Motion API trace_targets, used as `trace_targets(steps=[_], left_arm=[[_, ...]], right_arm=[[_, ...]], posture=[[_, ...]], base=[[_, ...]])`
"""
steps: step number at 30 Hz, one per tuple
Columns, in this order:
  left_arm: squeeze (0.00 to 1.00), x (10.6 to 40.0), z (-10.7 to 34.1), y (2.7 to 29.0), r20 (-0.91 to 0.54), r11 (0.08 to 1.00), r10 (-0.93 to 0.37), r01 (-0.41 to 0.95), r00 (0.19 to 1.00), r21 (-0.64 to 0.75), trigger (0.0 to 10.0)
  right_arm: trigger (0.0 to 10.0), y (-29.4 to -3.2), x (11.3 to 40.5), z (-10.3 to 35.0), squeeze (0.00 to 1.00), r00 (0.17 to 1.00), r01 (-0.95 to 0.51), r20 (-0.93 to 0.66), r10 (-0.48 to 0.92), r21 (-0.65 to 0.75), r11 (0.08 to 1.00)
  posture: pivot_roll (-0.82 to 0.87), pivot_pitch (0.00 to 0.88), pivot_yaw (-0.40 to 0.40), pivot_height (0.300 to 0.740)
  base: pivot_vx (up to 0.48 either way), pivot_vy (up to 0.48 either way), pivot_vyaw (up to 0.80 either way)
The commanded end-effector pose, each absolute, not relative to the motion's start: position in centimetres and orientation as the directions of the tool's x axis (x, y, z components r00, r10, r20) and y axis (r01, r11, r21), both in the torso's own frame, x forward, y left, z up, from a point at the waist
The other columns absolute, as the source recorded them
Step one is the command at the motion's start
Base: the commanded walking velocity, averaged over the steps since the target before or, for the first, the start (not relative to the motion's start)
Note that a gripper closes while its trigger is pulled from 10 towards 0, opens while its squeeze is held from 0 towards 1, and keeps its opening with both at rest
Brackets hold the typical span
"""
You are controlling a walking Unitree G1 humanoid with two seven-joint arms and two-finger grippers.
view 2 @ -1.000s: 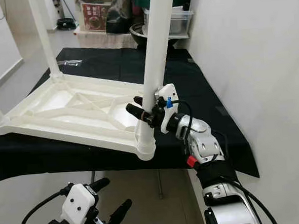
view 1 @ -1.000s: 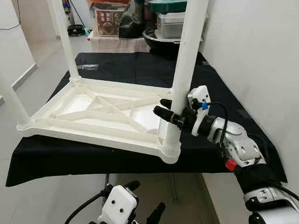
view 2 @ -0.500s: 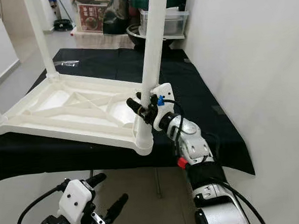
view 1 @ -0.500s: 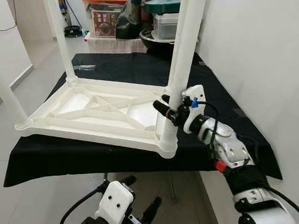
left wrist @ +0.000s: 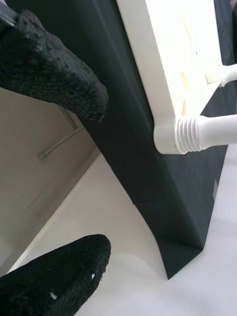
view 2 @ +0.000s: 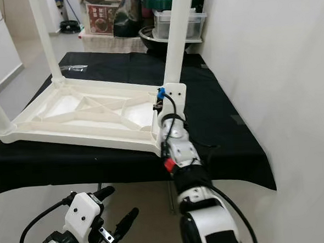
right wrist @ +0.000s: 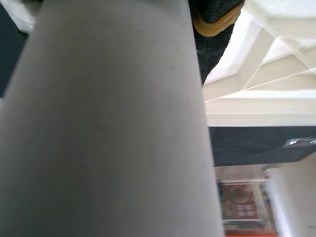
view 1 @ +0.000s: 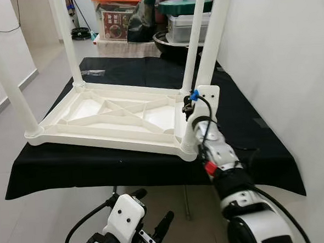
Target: Building children table
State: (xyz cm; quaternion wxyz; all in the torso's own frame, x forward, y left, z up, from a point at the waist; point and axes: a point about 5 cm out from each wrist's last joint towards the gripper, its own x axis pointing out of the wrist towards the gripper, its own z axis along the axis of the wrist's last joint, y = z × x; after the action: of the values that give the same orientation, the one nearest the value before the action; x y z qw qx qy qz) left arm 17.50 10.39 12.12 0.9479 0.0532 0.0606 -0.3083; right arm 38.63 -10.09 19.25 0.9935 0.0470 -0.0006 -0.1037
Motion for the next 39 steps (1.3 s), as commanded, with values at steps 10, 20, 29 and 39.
trace_targets(steps=[10,20,29,39], left_arm=[[0.00,17.4,12.0,9.7,-0.143,0.802,-0.582,0.595,0.800,0.062,10.0],[0.00,17.4,12.0,9.6,-0.143,0.796,-0.590,0.602,0.795,0.061,10.0],[0.00,17.5,12.0,9.6,-0.143,0.797,-0.587,0.600,0.797,0.067,10.0],[0.00,17.6,12.0,9.7,-0.143,0.799,-0.585,0.598,0.798,0.067,10.0]], right_arm=[[10.0,-6.8,38.9,20.6,0.00,0.908,0.418,-0.099,-0.406,0.219,0.882],[10.0,-7.0,39.2,21.1,1.00,0.918,0.395,-0.034,-0.395,0.173,0.902],[10.0,-8.1,39.0,21.7,0.00,0.936,0.322,0.087,-0.340,0.176,0.930],[10.0,-12.6,39.3,23.7,0.00,0.940,0.158,0.281,-0.193,0.142,0.977]], posture=[[0.13,0.007,-0.116,0.740],[0.12,0.007,-0.109,0.740],[0.12,0.007,-0.105,0.740],[0.12,0.006,-0.104,0.740]], base=[[0.000,0.000,0.00],[0.000,0.000,0.00],[0.000,0.000,0.00],[0.000,0.000,0.00]])
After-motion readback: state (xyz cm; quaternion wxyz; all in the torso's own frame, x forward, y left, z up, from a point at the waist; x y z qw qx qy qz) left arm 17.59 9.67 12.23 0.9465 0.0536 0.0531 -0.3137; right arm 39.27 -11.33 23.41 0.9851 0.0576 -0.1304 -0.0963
